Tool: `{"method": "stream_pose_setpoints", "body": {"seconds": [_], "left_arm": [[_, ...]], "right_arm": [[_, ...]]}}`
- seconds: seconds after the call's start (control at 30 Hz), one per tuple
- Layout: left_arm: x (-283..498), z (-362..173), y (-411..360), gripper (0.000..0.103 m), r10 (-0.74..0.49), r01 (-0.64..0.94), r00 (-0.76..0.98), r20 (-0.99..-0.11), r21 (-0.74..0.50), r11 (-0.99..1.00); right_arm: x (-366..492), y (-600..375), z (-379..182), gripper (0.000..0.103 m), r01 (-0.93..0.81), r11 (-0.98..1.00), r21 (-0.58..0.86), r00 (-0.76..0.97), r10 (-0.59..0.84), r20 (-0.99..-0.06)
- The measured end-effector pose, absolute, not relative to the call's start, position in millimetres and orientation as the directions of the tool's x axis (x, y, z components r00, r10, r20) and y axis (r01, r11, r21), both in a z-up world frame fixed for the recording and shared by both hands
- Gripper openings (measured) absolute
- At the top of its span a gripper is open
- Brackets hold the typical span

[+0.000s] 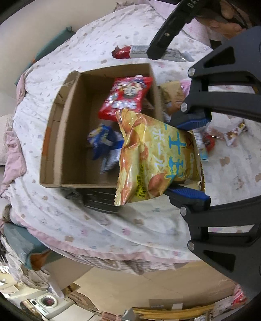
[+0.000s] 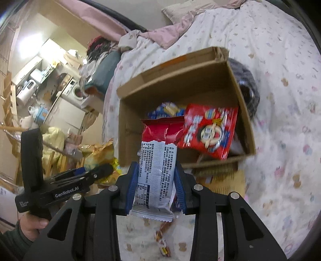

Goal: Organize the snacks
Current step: 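Carry both held snacks over the box and open both tools inside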

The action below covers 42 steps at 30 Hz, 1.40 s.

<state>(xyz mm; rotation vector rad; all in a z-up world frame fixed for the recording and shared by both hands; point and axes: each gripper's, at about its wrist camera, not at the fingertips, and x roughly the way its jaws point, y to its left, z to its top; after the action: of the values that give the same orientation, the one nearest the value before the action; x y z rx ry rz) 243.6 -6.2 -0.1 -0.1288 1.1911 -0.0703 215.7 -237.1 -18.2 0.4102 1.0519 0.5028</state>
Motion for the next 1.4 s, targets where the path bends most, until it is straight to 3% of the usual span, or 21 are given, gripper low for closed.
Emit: {"method": "stream_pose_setpoints", "body": {"seconds": [0.37, 0.73, 0.97, 1.4], "left_arm": [[293.2, -2.2, -21.1, 0.045, -0.110, 0.031, 0.411, -0.905, -0.107, 0.994], [310.8, -33.0, -30.5, 0.045, -0.167, 0.034, 0.417, -0.893, -0.168, 0.985], [317.0, -31.8, -36.7, 0.045, -0.110, 0.047, 0.487, -0.867, -0.100, 0.994], [318.7, -47.3, -44.1, 0.047, -0.113, 0.056, 0.492, -0.863, -0.099, 0.994]], "right_arm": [[272.8, -244.3, -5.5, 0.037, -0.172, 0.822, 0.544, 0.459, 0.555, -0.693], [296.1, -235.6, -51.2, 0.037, -0.143, 0.850, 0.507, 0.456, 0.511, -0.729], [307.7, -230.6, -64.7, 0.037, -0.117, 0.854, 0.507, 0.436, 0.503, -0.747], [311.1, -228.4, -77.2, 0.037, -0.081, 0.860, 0.504, 0.406, 0.490, -0.772]]}}
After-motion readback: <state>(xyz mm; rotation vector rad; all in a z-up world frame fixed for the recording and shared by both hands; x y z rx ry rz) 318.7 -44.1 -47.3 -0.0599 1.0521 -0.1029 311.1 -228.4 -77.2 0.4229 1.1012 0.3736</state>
